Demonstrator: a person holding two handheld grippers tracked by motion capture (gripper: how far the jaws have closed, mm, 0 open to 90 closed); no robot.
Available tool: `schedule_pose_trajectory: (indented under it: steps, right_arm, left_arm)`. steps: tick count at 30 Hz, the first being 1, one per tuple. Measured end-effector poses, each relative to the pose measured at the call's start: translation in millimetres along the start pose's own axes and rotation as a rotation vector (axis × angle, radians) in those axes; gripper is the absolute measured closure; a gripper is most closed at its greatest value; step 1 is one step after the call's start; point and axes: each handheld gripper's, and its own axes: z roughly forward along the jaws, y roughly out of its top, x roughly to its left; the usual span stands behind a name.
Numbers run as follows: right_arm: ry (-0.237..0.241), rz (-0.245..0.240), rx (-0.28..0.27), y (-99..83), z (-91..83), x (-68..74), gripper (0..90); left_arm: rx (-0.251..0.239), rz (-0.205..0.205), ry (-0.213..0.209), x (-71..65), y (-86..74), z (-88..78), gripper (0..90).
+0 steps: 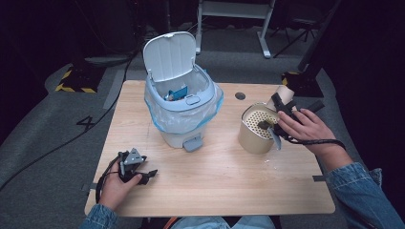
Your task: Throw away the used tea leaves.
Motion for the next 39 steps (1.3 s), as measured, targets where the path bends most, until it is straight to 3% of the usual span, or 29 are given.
schedule_pose_trajectory:
  steps: [7,11,13,14,15,19,21,23,25,26,28,29,30,33,34,35,36,37,38,39]
  right_arm:
    - [-0.013,-0.019,0.007,-0.5,-0.9,-1.3,30.3]
    - [-0.012,0.004,0.003,-1.4,-1.0,-1.9,30.2]
    - [-0.008,0.026,-0.005,-2.2,-0.9,-1.8,30.1]
    - [0.012,0.105,-0.025,-4.7,-0.6,-1.8,30.0]
    - [0.016,0.14,-0.036,-6.2,0.6,-0.8,29.9]
    - [0.021,0.156,-0.037,-9.2,0.6,-0.9,29.9]
    - [0.028,0.202,-0.054,-12.2,0.6,-0.6,29.7]
    - [0.031,0.215,-0.055,-13.5,0.5,-0.7,29.7]
    - [0.055,0.313,-0.078,-19.2,1.4,0.4,29.6]
    - [0.055,0.313,-0.078,-19.2,1.4,0.4,29.6]
    - [0.099,0.479,-0.125,-26.2,2.2,2.5,29.5]
    - [0.099,0.479,-0.125,-26.2,2.2,2.5,29.5]
    - [0.127,0.606,-0.154,-32.6,2.8,3.5,29.5]
    - [0.187,0.833,-0.205,-43.0,4.8,6.3,29.3]
    - [0.187,0.833,-0.205,-43.0,4.8,6.3,29.3]
    - [0.214,0.957,-0.244,-49.7,6.4,9.0,29.2]
    - [0.214,0.957,-0.244,-49.7,6.4,9.0,29.2]
    - [0.225,1.011,-0.261,-52.7,7.0,10.5,29.2]
    - [0.27,1.159,-0.31,-58.0,7.7,14.4,29.2]
    - [0.27,1.159,-0.31,-58.0,7.7,14.4,29.2]
  left_arm:
    - [0.0,0.0,0.0,0.0,0.0,0.0,28.4]
    - [0.0,0.0,0.0,0.0,0.0,0.0,28.4]
    - [0.0,0.0,0.0,0.0,0.0,0.0,28.3]
    - [0.0,0.0,0.0,0.0,0.0,0.0,28.4]
    - [0.0,0.0,0.0,0.0,0.0,0.0,28.3]
    - [0.0,0.0,0.0,0.0,0.0,0.0,28.3]
    - [0.0,0.0,0.0,0.0,0.0,0.0,28.4]
    - [0.0,0.0,0.0,0.0,0.0,0.0,28.4]
    - [0.0,0.0,0.0,0.0,0.0,0.0,28.4]
    - [0.0,0.0,0.0,0.0,0.0,0.0,28.4]
    - [0.0,0.0,0.0,0.0,0.0,0.0,28.3]
    - [0.0,0.0,0.0,0.0,0.0,0.0,28.3]
    - [0.0,0.0,0.0,0.0,0.0,0.0,28.4]
    - [0.0,0.0,0.001,-0.1,0.0,0.0,28.4]
    - [0.0,0.0,0.001,-0.1,0.0,0.0,28.4]
    - [0.0,0.0,0.0,0.0,0.0,0.0,28.4]
    - [0.0,0.0,0.0,0.0,0.0,0.0,28.4]
    - [0.0,0.0,0.0,0.0,0.0,0.0,28.4]
    - [0.0,0.0,0.0,0.0,0.0,0.0,28.4]
    - [0.0,0.0,0.0,0.0,0.0,0.0,28.4]
